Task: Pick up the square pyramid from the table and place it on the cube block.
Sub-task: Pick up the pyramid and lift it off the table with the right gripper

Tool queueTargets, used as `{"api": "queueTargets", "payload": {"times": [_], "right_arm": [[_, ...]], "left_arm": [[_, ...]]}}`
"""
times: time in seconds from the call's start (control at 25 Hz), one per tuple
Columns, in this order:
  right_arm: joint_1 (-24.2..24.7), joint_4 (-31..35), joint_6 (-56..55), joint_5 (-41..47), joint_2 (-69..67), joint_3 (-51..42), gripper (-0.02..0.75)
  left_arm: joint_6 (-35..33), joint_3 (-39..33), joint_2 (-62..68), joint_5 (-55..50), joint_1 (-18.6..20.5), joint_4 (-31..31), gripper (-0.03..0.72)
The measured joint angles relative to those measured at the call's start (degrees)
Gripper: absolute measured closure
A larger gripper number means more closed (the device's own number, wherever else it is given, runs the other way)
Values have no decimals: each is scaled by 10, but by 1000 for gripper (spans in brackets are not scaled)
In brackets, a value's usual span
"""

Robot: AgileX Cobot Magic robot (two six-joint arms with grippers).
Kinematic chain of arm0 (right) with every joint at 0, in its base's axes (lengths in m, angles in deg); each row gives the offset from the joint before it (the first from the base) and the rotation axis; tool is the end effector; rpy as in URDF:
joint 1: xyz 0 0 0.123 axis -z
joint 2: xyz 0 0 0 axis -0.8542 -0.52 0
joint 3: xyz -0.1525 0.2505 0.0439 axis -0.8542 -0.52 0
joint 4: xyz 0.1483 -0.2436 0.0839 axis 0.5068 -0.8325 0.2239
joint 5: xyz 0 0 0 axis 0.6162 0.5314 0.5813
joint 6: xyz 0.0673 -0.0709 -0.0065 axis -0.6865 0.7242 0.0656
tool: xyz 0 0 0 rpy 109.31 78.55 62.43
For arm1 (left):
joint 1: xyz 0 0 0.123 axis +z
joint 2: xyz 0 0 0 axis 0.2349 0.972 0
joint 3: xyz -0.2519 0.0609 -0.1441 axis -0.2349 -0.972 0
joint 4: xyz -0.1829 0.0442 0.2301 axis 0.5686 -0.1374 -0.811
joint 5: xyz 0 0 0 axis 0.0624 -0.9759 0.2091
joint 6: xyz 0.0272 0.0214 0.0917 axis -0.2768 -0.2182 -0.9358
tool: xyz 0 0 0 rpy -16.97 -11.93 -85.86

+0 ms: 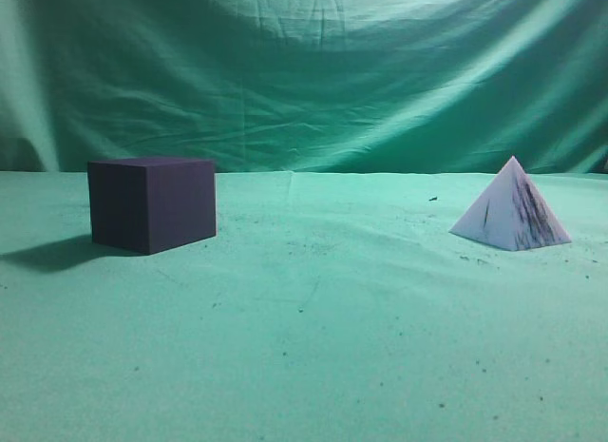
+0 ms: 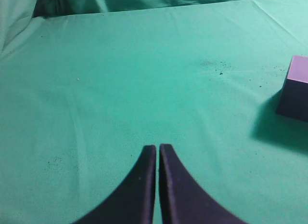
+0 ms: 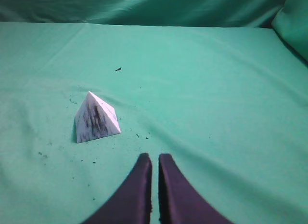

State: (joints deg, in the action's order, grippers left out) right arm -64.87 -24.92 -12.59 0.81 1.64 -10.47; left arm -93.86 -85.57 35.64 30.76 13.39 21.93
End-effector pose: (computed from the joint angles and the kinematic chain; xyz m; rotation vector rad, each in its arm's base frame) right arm 0.0924 0.0174 0.1691 -0.1735 1.8587 0.1282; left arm 0.0942 -0.0009 0.1724 0.0623 1.8400 0.0340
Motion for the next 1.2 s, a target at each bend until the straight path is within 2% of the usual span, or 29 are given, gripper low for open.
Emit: {"api": "queueTargets", "payload": {"times": [1.2], "right_arm": [[0, 0, 0, -15, 0, 0, 690]], "left_arm": [[0, 0, 0, 0, 0, 0, 688]]}}
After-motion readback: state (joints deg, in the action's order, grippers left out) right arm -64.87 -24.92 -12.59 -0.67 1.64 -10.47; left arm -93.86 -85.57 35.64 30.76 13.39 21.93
